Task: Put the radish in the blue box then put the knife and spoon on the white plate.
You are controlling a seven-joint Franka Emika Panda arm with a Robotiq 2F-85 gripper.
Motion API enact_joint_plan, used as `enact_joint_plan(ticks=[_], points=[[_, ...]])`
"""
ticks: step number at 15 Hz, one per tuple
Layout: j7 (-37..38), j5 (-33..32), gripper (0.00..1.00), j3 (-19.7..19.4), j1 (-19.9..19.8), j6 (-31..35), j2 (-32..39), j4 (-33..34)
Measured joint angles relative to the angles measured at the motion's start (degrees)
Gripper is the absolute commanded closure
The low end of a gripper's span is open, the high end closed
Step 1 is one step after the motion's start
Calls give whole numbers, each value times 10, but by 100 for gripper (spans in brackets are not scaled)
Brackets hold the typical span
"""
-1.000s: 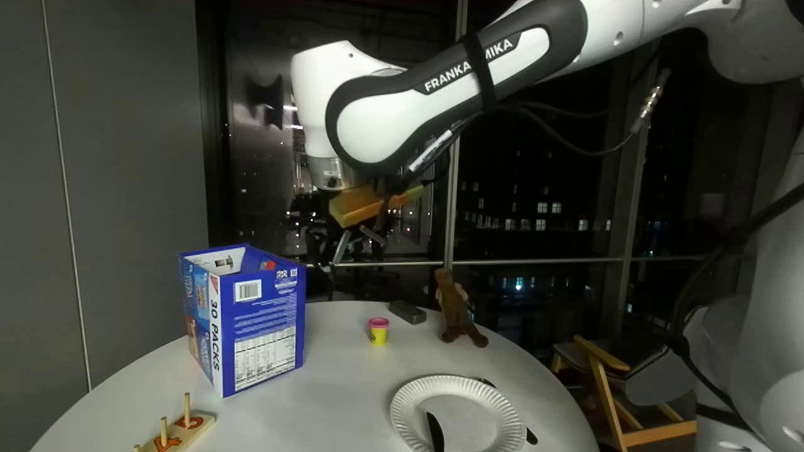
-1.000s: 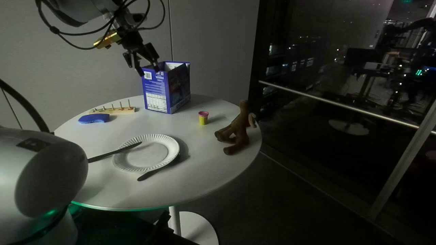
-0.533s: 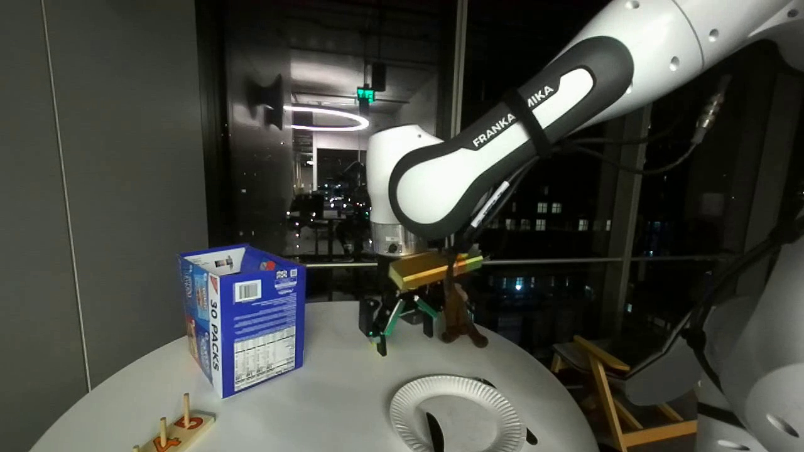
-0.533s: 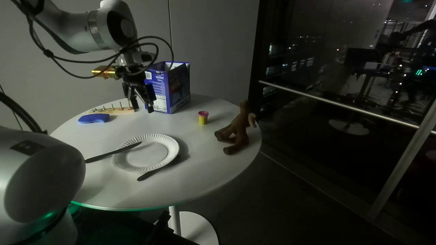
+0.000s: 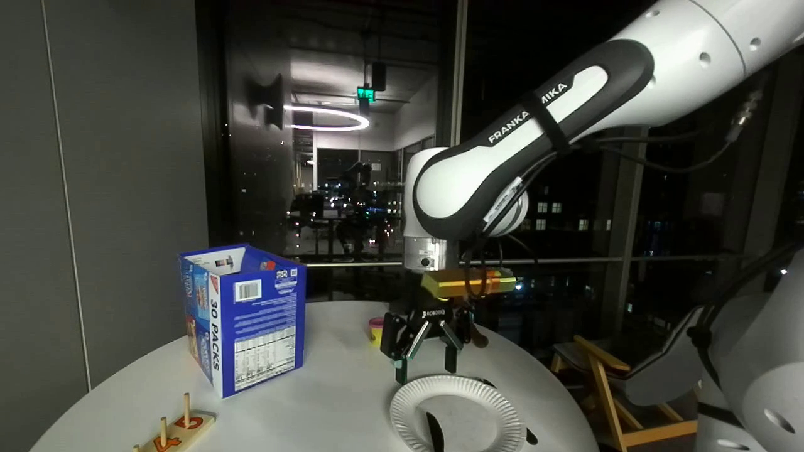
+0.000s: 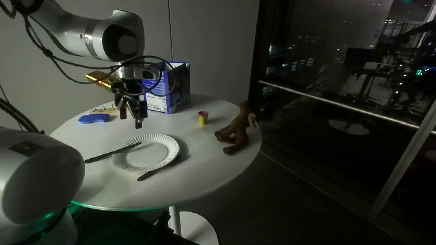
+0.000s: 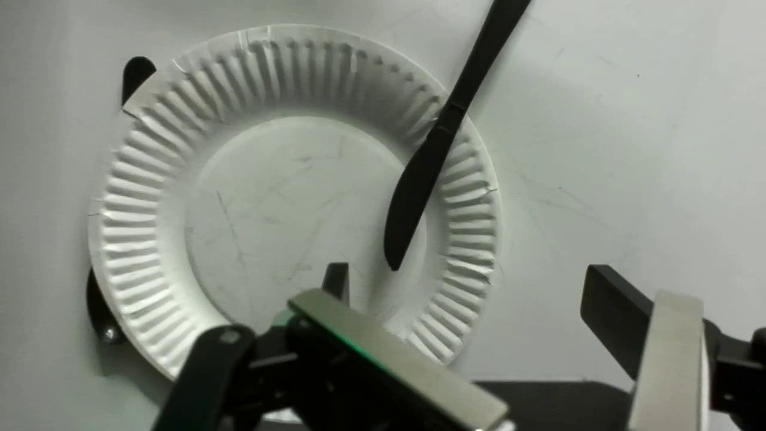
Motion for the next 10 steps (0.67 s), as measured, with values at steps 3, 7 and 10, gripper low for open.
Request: enact_joint_plan(ticks=[3, 7, 10], points=[[-35, 20, 0, -16, -16, 2, 6, -3], [-82, 55, 0, -37, -29, 10, 24, -3], [-134, 112, 0, -50, -29, 10, 47, -1]])
